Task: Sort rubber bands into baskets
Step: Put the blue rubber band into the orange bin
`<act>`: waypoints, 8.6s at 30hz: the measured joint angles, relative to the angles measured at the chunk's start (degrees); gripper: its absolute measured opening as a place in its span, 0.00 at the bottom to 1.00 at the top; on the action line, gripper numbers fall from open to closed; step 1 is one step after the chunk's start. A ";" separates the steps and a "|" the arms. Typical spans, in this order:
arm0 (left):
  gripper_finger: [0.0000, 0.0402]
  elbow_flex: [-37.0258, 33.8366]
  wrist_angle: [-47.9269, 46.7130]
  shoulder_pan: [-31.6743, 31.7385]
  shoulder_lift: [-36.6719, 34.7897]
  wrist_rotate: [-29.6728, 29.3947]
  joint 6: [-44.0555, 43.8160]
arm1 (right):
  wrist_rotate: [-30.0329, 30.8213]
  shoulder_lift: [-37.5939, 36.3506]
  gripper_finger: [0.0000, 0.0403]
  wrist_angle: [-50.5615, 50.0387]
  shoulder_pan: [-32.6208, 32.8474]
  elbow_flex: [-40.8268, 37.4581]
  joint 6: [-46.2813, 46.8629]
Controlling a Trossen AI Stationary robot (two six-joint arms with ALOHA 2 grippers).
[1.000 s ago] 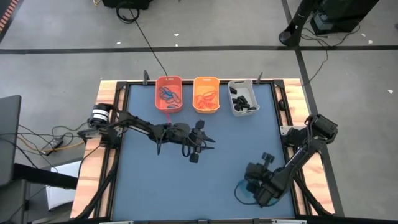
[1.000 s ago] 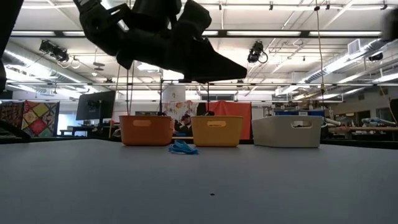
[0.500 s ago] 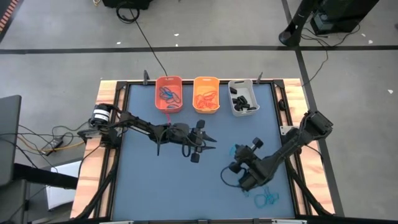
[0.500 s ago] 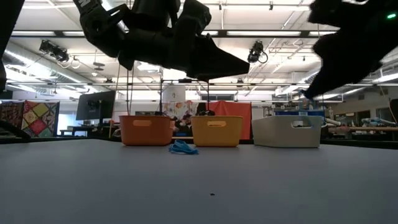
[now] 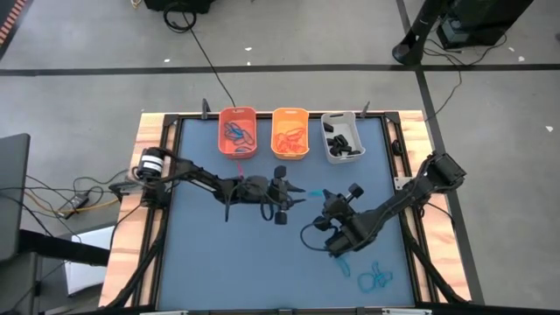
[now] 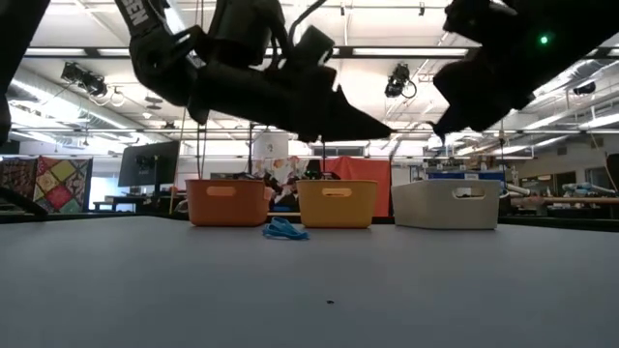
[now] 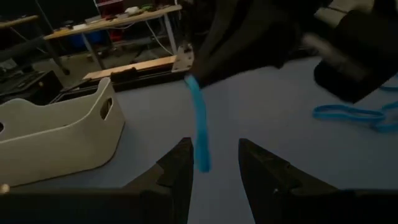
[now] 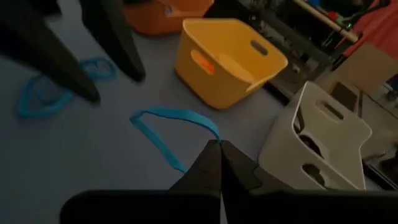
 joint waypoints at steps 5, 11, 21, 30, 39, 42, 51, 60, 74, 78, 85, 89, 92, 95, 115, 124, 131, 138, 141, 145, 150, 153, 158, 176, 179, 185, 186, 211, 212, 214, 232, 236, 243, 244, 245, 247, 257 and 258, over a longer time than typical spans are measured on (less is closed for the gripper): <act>0.33 0.00 5.72 0.01 3.14 -2.16 0.05 | 3.26 -1.27 0.01 3.74 -0.22 0.00 -2.39; 0.33 0.00 8.33 0.01 3.77 -6.45 -1.10 | 5.51 -2.25 0.01 10.84 -0.47 0.02 -9.41; 0.43 0.01 9.40 -0.08 3.77 -1.21 -2.11 | 4.98 -2.23 0.01 17.72 -2.55 0.02 -17.16; 0.55 0.02 8.87 -0.06 3.77 3.76 -4.38 | 6.99 -2.21 0.01 19.53 -2.75 0.02 -19.40; 0.44 0.02 9.01 0.35 3.75 4.55 -4.70 | 7.50 -2.18 0.01 28.34 -2.69 0.04 -31.86; 0.40 0.00 9.01 0.73 3.75 3.61 -6.22 | 6.09 -2.18 0.01 33.23 -2.69 0.04 -37.60; 0.23 0.02 6.95 0.86 3.73 3.37 -5.91 | 7.51 -2.16 0.01 40.20 -1.17 0.04 -46.44; 0.01 0.00 4.22 1.10 2.92 2.78 -5.78 | 5.15 -2.16 0.05 39.65 -0.79 0.04 -47.05; 0.01 -0.02 -28.58 4.96 -12.13 -7.19 -3.61 | -14.80 -1.81 0.43 26.91 -2.82 -0.11 -17.78; 0.01 -0.02 -36.14 6.97 -17.40 -7.63 -3.13 | -15.33 -1.66 0.49 27.52 -4.00 -1.34 -17.44; 0.02 -0.02 -48.93 12.23 -27.61 -11.99 -4.45 | -19.12 -1.61 0.50 35.94 -6.09 -5.65 -17.34; 0.02 -0.02 -53.22 16.14 -30.72 -12.10 -5.70 | -22.06 -1.59 0.50 49.62 -7.34 -9.40 -19.77; 0.02 -0.02 -54.13 18.66 -31.11 -12.12 -6.14 | -25.80 -1.59 0.51 59.57 -8.97 -11.83 -23.37; 0.02 -0.03 -55.31 20.99 -31.04 -12.07 -6.09 | -28.32 -1.59 0.51 62.95 -10.74 -13.23 -24.91; 0.29 -0.04 -65.79 37.35 -30.83 -12.98 -11.34 | -43.64 11.08 0.51 89.70 -16.28 -12.76 -40.06; 0.63 -0.04 -64.61 39.43 -30.83 -12.84 -10.19 | -44.56 15.98 0.47 89.56 -16.55 -10.43 -52.23; 0.67 -0.42 -62.04 36.25 -30.85 -12.97 -12.07 | -40.68 16.18 0.41 88.71 -16.98 -10.23 -53.49; 0.63 -6.73 -48.11 30.35 -30.83 -12.68 -12.10 | -38.75 16.33 0.39 87.14 -17.25 -10.23 -51.02; 0.62 -10.25 -43.15 28.49 -30.83 -12.72 -12.21 | -38.67 16.33 0.40 86.81 -17.58 -10.23 -50.91; 0.62 -14.10 -36.16 27.30 -31.43 -12.80 -11.84 | -38.60 16.33 0.39 85.75 -18.66 -10.25 -50.78; 0.62 -16.16 -31.71 23.90 -34.28 -13.03 -9.59 | -39.45 16.33 0.38 85.44 -20.04 -10.25 -49.88; 0.62 -16.24 -31.73 20.48 -36.96 -13.00 -8.75 | -41.75 16.33 0.38 85.34 -20.61 -10.25 -49.84; 0.62 -16.24 -31.18 14.78 -39.74 -12.96 -9.03 | -43.28 16.25 0.29 83.84 -21.17 -10.16 -48.86; 0.62 -19.69 -32.57 -0.86 -38.34 -12.79 -6.55 | -46.83 9.66 0.02 82.82 -21.39 -10.35 -53.58; 0.62 -22.41 -27.98 -1.83 -37.50 -12.82 -4.55 | -46.27 6.81 0.02 82.42 -20.79 -10.34 -54.25; 0.62 -24.55 -21.24 -2.70 -35.87 -8.53 0.16 | -41.93 1.41 0.02 81.11 -19.26 -10.29 -55.45; 0.62 -24.57 -21.24 -2.72 -35.49 -5.80 0.98 | -40.71 0.76 0.02 80.64 -19.03 -10.31 -55.56; 0.62 -24.55 -5.23 -2.72 -26.98 -11.43 3.75 | -36.69 -3.43 0.02 78.25 -18.43 -10.29 -57.99; 0.62 -24.55 -4.78 -2.73 -26.98 -11.46 3.74 | -36.69 -3.43 0.02 78.30 -18.45 -10.29 -57.99; 0.62 -24.55 -4.41 -2.74 -26.98 -11.47 3.71 | -36.69 -3.43 0.02 78.23 -18.45 -10.29 -57.99; 0.27 -24.55 -3.87 -5.36 -26.98 -10.91 10.79 | -37.19 -3.43 0.02 78.25 -18.47 -10.29 -56.50; 0.13 -24.55 -3.88 -5.35 -26.98 -10.90 10.77 | -37.19 -3.43 0.02 78.27 -18.47 -10.29 -56.77; 0.03 -24.52 -2.24 -5.28 -27.02 -12.00 10.67 | -37.41 -3.43 0.02 78.64 -18.73 -10.29 -57.24; 0.04 -24.52 -2.31 -5.28 -27.02 -12.43 10.47 | -37.61 -3.43 0.02 78.75 -18.79 -10.29 -57.39; 0.04 -24.52 -2.35 -5.28 -27.02 -13.21 10.25 | -37.85 -3.43 0.02 78.78 -18.84 -10.27 -57.40; 0.04 -24.52 -2.34 -5.28 -27.02 -15.05 9.25 | -38.40 -3.43 0.02 78.84 -18.90 -10.27 -57.40; 0.02 -24.52 -2.34 -0.92 -27.02 -22.15 2.96 | -37.59 -3.43 0.18 73.81 -20.05 -10.21 -55.13; 0.02 -24.52 -2.71 0.08 -27.02 -22.34 1.89 | -37.56 -3.43 0.19 72.59 -20.48 -10.21 -55.02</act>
